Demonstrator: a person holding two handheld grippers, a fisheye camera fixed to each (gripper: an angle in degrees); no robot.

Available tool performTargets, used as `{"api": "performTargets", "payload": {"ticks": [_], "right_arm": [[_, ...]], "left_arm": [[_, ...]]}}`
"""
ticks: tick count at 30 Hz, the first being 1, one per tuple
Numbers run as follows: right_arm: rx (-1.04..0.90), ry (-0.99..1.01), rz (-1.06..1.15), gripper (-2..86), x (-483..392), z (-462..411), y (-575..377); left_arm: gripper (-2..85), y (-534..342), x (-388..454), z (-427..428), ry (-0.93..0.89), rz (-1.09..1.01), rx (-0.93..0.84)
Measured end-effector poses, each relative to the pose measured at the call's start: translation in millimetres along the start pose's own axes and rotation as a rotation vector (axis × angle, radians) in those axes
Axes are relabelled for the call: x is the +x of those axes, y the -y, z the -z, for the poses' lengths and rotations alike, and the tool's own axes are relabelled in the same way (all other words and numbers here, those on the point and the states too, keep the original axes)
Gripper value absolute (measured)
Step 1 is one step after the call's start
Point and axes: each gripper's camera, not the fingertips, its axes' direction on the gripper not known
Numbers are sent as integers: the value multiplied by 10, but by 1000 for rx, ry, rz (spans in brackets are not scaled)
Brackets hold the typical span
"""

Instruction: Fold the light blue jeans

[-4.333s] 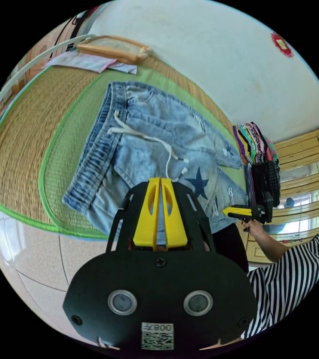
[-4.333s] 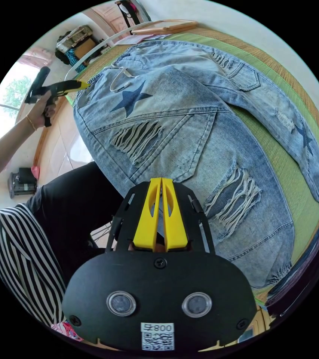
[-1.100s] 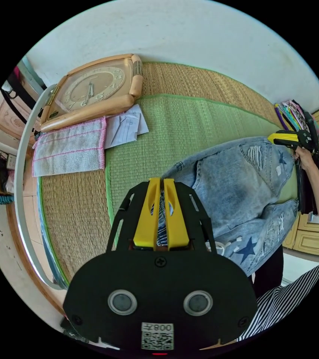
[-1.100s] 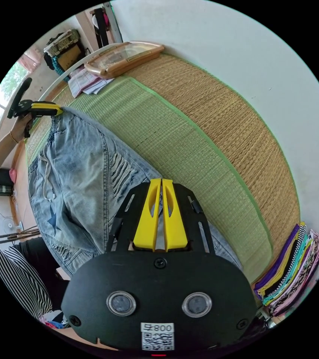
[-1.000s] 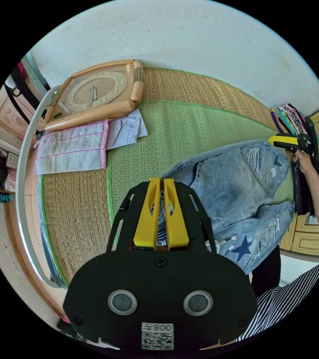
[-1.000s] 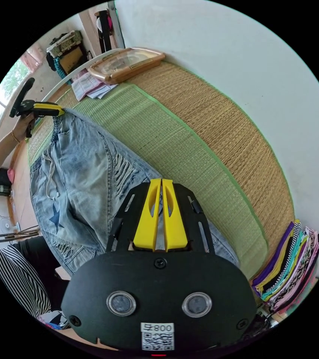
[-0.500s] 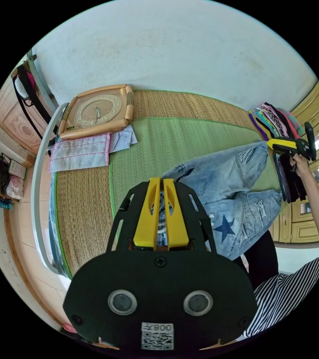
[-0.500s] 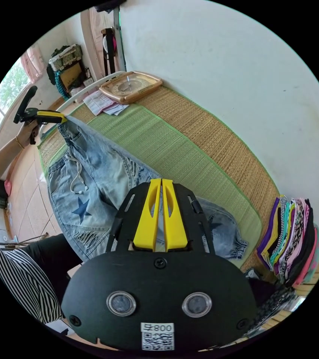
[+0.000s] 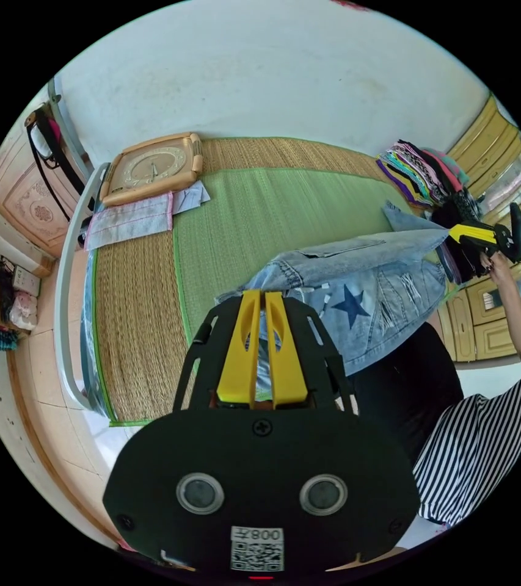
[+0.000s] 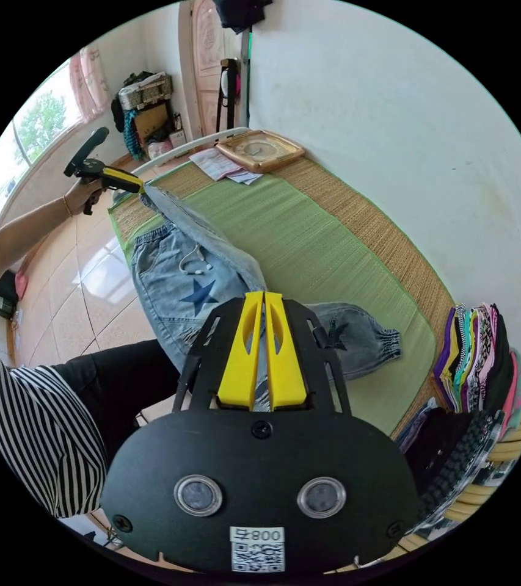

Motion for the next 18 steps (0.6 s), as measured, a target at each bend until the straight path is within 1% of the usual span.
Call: {"api": "performTargets", "payload": {"ticks": [4,8,14,18], "right_arm": [[-26,27,16,1,-473,47,-413],[-83,67,8,2,-893,-122,-766],[-151,132,-49,2,-1304,-412,-1051],[-175,150,-54,2,-1533,-509,-1121]], "left_arm": [[11,-312,79,-187,20,-44,-52],[10,-536,126,-399,25,-59,-100],[10,-791,207,-771,72,-91,-178],[10,-923,181,-996,71,-63,-198]]}}
